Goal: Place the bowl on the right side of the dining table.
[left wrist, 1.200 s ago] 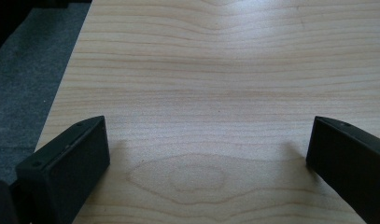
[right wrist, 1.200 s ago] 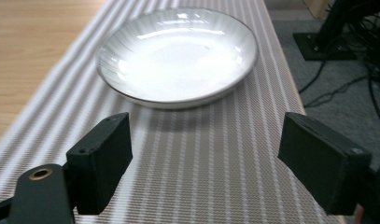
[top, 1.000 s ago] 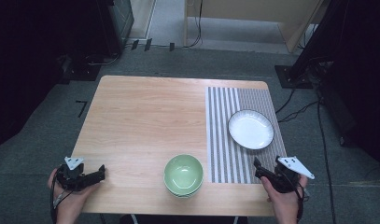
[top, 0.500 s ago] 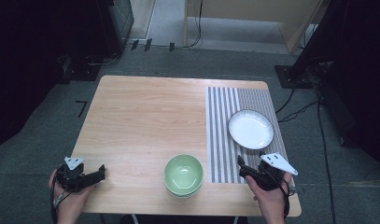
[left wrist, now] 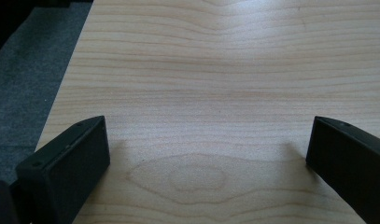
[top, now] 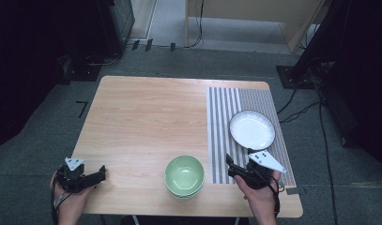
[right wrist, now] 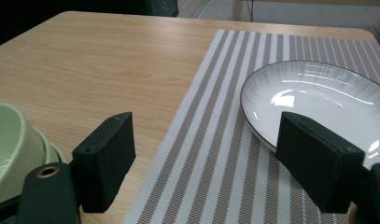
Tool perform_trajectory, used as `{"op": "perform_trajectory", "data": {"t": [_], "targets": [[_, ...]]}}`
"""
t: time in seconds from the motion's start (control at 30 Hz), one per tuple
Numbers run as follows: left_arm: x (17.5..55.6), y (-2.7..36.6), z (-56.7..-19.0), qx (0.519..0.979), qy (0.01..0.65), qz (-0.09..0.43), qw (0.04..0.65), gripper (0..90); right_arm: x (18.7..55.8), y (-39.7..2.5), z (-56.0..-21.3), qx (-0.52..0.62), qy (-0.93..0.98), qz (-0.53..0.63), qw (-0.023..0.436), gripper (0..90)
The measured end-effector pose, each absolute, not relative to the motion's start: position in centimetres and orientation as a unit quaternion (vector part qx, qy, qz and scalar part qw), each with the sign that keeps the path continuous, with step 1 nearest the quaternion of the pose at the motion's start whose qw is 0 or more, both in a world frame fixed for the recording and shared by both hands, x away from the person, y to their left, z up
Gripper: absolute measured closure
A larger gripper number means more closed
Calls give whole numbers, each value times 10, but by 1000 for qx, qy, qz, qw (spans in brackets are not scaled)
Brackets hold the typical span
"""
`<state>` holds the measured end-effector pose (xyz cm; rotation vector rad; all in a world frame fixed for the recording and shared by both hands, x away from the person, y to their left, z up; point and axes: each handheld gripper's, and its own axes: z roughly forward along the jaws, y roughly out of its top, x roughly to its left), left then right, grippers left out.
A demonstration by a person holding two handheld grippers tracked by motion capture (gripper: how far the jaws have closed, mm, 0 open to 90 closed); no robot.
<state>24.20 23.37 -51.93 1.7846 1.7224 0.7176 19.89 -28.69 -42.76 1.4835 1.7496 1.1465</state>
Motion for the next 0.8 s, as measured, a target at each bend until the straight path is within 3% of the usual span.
{"op": "perform_trajectory", "data": {"t": [0.8], "targets": [[242,234,-519,664,641,267,276,0,204,-243,-411,520,672,464,251,286]]}}
